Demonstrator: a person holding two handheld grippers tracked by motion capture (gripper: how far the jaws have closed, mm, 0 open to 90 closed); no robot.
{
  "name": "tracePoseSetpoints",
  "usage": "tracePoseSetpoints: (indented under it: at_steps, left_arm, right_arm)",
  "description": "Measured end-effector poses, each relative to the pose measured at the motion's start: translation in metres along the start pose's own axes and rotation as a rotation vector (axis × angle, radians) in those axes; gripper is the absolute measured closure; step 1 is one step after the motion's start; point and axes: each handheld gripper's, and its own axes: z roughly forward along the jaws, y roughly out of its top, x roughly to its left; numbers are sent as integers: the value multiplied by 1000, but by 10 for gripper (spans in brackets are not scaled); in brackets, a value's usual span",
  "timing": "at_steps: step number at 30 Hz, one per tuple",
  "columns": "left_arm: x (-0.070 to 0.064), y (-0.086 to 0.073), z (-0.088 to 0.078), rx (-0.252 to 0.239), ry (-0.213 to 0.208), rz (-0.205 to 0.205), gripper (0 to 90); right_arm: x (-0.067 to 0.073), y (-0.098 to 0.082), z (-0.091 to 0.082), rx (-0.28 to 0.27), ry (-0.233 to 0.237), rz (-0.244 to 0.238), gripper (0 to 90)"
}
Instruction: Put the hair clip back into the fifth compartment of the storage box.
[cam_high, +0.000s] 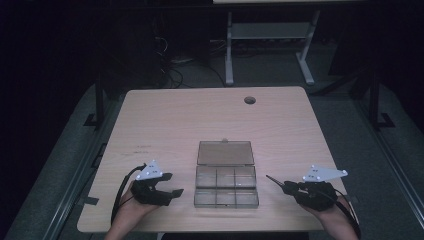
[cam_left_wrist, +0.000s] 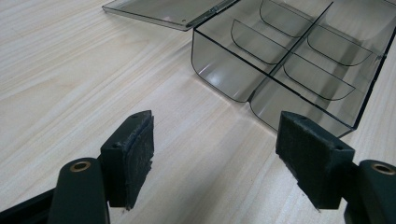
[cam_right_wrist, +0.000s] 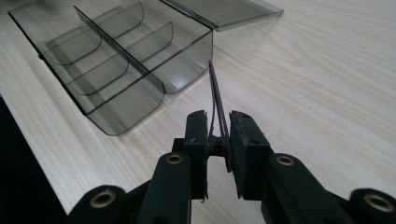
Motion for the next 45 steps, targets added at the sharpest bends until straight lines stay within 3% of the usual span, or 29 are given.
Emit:
tracePoseSetpoints:
  at_steps: [10, 20, 35, 45]
  left_arm:
    - [0, 0, -1, -7, 3, -4, 249]
    - [0, 0, 2, 3, 6, -5, 130]
    - [-2, 1, 4, 24, 4, 14, 128]
    - [-1, 1, 2, 9, 18, 1, 134]
  right_arm:
    - [8, 18, -1, -13, 21, -44, 775]
    - [17, 32, 6, -30, 49, -72, 775]
    - [26, 49, 16, -34, 83, -114, 775]
    - [36, 60, 29, -32, 115, -142, 775]
